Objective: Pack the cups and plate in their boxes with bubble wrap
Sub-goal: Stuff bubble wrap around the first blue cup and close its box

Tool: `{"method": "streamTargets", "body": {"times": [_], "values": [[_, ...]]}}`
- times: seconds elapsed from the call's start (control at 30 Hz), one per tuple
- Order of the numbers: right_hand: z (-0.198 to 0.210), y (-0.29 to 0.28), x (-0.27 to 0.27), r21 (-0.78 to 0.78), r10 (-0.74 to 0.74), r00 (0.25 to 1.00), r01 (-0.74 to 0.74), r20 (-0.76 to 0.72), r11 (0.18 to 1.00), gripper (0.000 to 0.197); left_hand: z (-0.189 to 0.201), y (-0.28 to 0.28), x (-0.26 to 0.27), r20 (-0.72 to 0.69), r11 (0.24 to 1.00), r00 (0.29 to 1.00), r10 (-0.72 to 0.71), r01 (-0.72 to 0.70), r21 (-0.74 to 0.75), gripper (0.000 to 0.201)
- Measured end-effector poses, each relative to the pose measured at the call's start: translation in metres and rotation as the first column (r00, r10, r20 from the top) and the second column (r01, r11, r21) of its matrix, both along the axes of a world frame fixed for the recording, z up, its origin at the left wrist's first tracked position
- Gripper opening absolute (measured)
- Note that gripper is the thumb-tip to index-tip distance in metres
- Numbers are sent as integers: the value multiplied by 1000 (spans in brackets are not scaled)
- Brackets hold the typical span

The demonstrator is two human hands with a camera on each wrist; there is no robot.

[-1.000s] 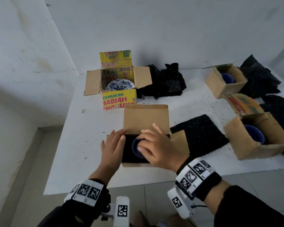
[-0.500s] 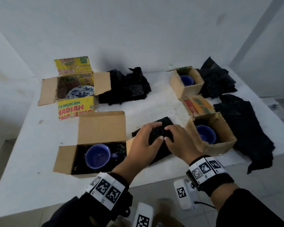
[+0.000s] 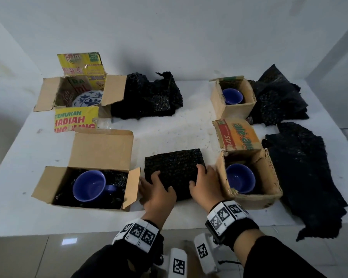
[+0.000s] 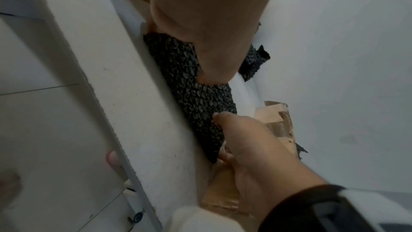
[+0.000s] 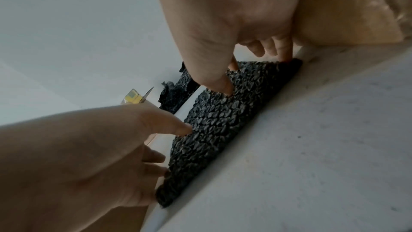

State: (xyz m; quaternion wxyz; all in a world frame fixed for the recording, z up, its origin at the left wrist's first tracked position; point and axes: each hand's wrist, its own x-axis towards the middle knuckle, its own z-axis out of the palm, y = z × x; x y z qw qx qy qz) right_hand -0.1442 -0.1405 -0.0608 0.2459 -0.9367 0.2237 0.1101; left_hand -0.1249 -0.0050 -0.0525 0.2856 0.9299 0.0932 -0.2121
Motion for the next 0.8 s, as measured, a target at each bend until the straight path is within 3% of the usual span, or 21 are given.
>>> {"method": "streamTargets", "body": {"times": [0.13, 0.3, 0.47, 0.6, 0.7, 0.8], "values": [[-2, -2, 3, 42, -19, 1000, 19, -4, 999, 64, 4, -5, 5, -50, 993, 992, 113, -115, -23, 63], [-3, -9, 1, 265, -78, 996, 88, -46, 960, 64, 6, -1, 11, -106, 947, 971, 213, -232, -223, 61], [12, -6, -1, 413, -135, 988, 91, 77, 906, 56, 26, -14, 14, -12, 937, 990, 143, -139, -320, 56], [40, 0, -1, 402, -159, 959, 53, 235, 914, 50, 54, -22, 17, 141, 920, 988, 62, -2, -391, 50], [68, 6, 5, 409, -194, 901, 21, 387, 912, 44, 79, -18, 25, 255, 868, 964, 75, 63, -493, 42], [93, 16, 15, 427, -213, 845, -20, 490, 904, 35, 107, 5, 41, 289, 775, 941, 177, 48, -630, 36]]}}
